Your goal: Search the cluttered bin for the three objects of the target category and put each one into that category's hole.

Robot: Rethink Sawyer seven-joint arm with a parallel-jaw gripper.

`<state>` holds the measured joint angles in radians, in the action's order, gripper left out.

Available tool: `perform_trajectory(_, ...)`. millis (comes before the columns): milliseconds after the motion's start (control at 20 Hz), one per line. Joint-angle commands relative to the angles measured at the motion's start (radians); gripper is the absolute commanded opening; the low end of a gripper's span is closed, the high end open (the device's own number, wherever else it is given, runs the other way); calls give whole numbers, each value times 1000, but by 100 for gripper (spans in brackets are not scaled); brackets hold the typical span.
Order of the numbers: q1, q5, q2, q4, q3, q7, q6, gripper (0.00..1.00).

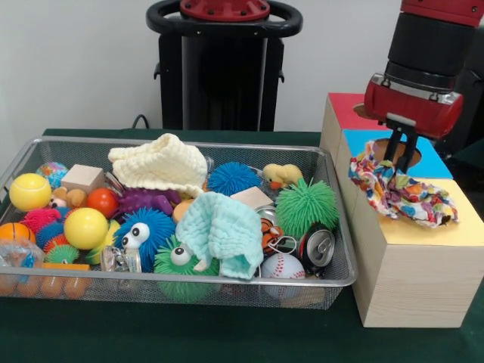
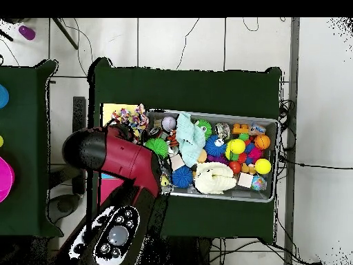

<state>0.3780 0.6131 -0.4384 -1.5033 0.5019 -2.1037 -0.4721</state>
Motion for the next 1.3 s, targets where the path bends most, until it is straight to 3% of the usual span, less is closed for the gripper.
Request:
perform_trajectory(50,-21,69,2,-54,-134,-281,-20,0)
perform_trajectory(400,-23,141,-24,-106,-186,-288,17,0)
perform_trajectory(1150,-17,246,-8,-135,-248,-280,85,0)
perform_trajectory(1300,-56,278,-14,-190,-342,-229,201,0)
